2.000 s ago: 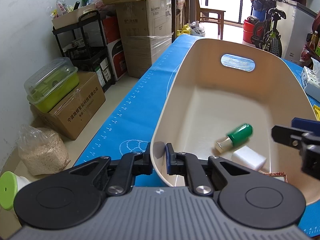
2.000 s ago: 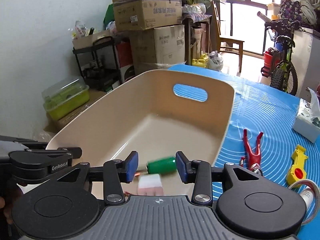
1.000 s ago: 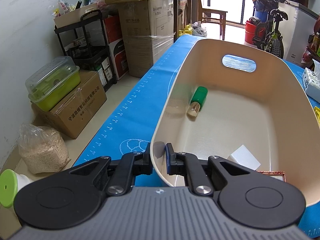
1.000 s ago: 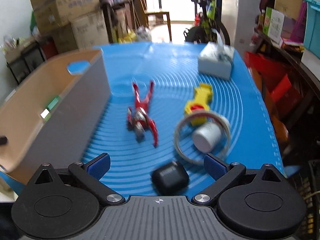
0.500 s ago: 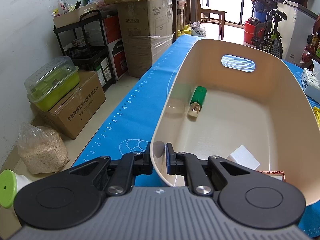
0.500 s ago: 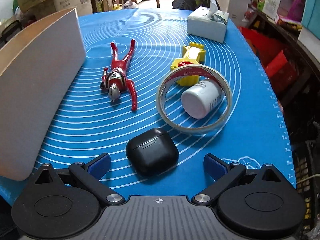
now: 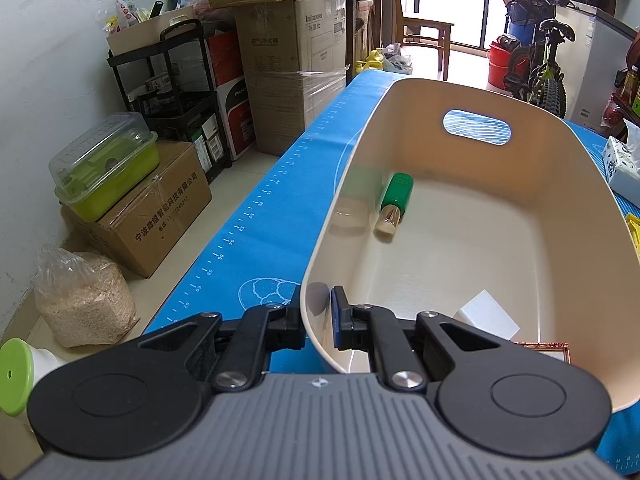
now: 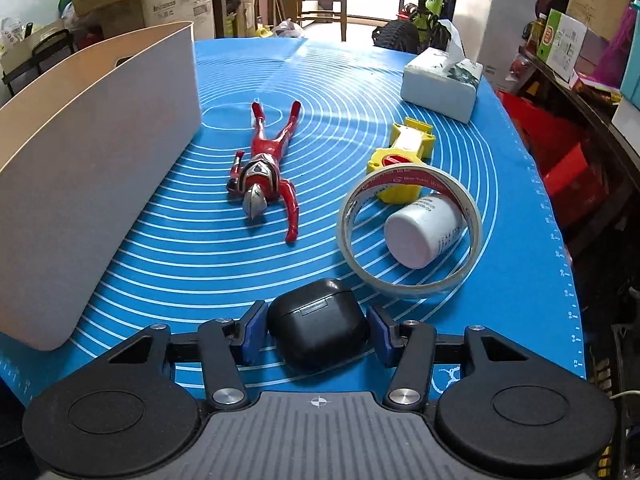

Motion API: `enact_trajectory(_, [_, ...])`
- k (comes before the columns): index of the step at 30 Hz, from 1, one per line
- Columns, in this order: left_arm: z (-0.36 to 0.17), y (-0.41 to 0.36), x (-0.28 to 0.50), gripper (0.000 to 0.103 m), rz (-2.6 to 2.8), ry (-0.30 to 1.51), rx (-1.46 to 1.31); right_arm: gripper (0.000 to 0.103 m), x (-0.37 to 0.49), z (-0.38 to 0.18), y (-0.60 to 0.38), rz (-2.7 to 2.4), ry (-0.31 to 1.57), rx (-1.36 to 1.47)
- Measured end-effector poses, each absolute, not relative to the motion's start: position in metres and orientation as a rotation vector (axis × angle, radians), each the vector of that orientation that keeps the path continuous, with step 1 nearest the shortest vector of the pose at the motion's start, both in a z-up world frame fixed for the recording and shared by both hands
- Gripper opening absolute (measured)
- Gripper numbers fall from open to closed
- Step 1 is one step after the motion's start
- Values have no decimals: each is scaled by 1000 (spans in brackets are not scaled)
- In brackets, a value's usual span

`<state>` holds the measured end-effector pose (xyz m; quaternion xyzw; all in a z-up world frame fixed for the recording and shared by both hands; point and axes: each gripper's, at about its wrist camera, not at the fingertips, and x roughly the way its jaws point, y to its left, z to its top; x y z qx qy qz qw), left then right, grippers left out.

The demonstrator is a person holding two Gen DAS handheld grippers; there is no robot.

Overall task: Organize rigid objects
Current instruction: 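Carry the black earbud case into the basket with the right tool and release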

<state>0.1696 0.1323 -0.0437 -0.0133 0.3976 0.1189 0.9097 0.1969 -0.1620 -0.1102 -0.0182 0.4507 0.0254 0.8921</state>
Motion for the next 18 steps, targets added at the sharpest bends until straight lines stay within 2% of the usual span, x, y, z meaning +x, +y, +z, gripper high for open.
enact_trajectory(12, [-43, 133, 170, 14, 243, 820, -28, 58, 191, -93, -149, 92, 881, -46])
enact_trajectory(18, [-43, 134, 170, 14, 243, 822, -34, 58, 189, -67, -139, 108, 799, -11])
